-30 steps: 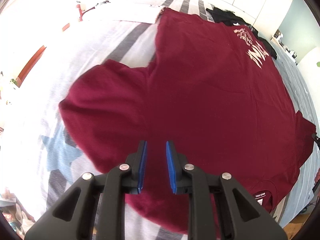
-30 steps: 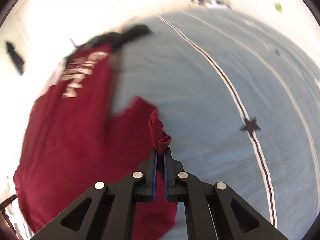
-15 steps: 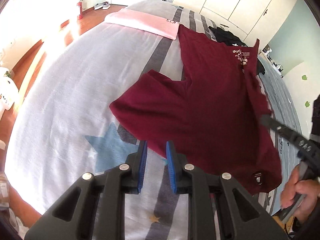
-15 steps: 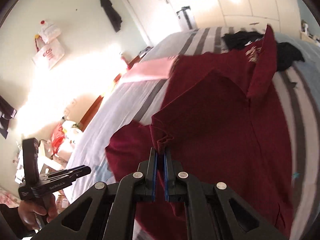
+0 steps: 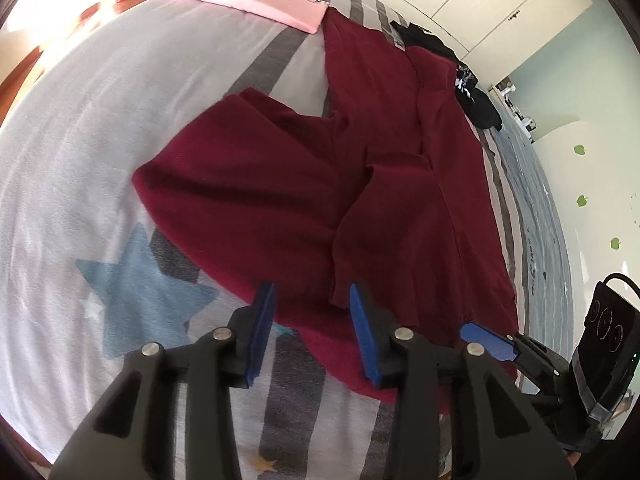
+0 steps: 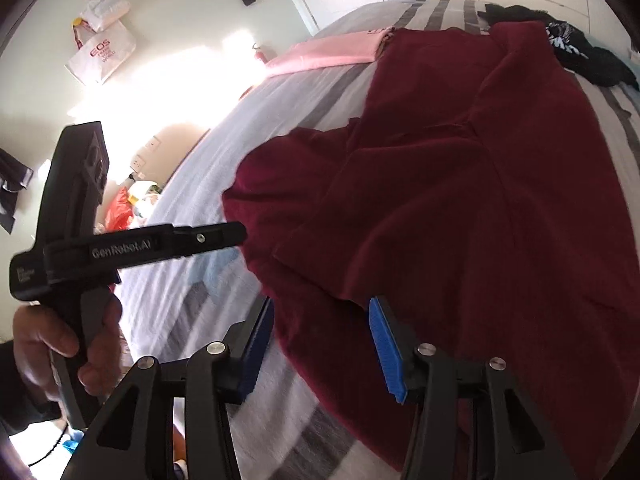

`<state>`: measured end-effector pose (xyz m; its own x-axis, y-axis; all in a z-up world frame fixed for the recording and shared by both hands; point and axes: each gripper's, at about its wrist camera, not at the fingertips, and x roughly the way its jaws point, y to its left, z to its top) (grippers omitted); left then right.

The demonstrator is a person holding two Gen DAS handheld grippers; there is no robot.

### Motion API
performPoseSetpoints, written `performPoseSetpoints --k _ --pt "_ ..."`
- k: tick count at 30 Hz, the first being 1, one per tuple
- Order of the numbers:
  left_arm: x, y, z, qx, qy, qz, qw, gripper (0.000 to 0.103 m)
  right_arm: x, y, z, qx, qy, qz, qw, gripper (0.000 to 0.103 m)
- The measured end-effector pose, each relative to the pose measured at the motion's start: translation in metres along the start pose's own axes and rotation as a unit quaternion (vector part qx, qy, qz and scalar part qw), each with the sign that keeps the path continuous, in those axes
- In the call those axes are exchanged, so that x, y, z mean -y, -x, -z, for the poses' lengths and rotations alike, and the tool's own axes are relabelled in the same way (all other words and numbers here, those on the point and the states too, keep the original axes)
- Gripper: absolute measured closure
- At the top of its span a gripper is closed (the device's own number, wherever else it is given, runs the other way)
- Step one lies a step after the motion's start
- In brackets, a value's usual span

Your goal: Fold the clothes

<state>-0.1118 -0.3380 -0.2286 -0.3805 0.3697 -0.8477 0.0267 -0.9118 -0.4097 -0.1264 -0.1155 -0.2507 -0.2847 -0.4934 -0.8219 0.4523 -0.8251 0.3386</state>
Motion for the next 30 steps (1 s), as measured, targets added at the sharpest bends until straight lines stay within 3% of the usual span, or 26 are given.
performPoseSetpoints --k 6,10,15,20,23,30 --pt "0.032 -0.018 0.002 0.005 -0.066 -0.021 0.9976 0.064 0.051 0.015 0.022 0.009 -0.012 0.083 0.996 0.057" --pt "0.039 -0.038 0.003 -0.019 -0.079 -0.043 0.9957 0.064 0.059 0.017 0.031 0.011 0.0 0.089 0.996 0.057" --pt "0.047 -0.045 0.004 -0.023 -0.082 -0.031 0.9959 0.064 0.062 0.005 0.028 0.006 0.019 0.076 0.997 0.057" --pt "0.056 -0.044 0.0 -0.012 -0.084 -0.023 0.9961 0.092 0.06 0.009 0.035 0.0 0.024 0.067 0.997 0.057" --pt "0.057 -0.049 -0.005 -0.007 -0.068 -0.019 0.9975 0.098 0.059 0.01 0.035 0.003 0.031 0.067 0.997 0.057" --pt "0.044 -0.022 -0.018 0.034 -0.034 0.01 0.9988 0.1 0.046 0.0 0.037 -0.003 0.072 0.091 0.993 0.057"
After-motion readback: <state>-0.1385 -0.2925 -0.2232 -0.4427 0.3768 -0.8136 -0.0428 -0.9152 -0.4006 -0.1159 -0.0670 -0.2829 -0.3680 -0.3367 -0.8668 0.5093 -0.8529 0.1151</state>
